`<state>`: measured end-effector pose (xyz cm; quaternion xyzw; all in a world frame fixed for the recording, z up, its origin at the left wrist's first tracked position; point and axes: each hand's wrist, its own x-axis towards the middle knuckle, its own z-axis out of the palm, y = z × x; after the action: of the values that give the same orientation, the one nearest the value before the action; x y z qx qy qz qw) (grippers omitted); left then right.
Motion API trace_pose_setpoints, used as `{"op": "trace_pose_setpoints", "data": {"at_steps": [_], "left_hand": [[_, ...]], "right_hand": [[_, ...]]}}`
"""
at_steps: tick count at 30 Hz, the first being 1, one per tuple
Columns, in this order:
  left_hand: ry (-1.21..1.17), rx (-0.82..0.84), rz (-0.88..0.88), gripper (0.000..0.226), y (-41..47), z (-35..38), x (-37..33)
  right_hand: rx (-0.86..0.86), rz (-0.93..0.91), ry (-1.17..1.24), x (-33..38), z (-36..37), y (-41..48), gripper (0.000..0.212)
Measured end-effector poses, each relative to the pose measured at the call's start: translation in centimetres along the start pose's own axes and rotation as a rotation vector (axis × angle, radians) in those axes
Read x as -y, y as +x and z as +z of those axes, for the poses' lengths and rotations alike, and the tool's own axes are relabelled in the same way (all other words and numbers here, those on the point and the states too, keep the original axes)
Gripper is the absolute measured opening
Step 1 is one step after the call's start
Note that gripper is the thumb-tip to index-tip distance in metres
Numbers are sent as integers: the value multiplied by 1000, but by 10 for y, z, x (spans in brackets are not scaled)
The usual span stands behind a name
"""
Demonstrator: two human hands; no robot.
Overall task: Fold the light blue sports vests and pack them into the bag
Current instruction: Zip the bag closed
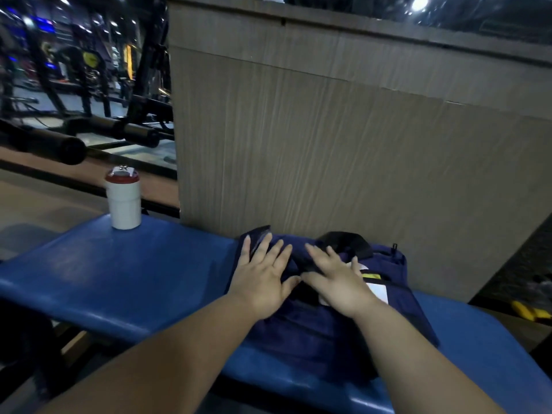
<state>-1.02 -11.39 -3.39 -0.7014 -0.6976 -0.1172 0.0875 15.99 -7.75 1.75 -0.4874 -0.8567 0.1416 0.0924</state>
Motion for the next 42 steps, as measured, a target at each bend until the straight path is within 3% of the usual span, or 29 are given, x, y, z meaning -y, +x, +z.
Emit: {"op": "trace_pose_setpoints", "data": {"at_steps": [4,6,12,18,25,30,34,39,42], "left_hand": [[-14,17,-25,64,0,3,22],[-49,20,-33,60,-2,3,36],[-138,-68,-88,53,-13,-5,98],[-215,-130,-331,57,-23,-10,195],[-108,-205,-642,76,-4,-27,301],[-368,-316,-819,113,40,-24,366],[-675,-459,-842,130,66,0,398],[-946,-545,-865,122,78,41,403],[-947,-623,-898,93,81,52,402]], "right_hand": [[50,150,-357,19,27,18,73],[-5,168,-340,36,32,29,68],[-64,-3,-303,98,56,68,57],[9,-180,-232,170,90,112,61],[17,-313,-221,234,129,162,62],[197,-343,-208,256,155,206,65],[407,-305,-262,261,185,223,69],[553,-261,-354,255,207,228,68],[522,-250,-328,251,210,231,70]]}}
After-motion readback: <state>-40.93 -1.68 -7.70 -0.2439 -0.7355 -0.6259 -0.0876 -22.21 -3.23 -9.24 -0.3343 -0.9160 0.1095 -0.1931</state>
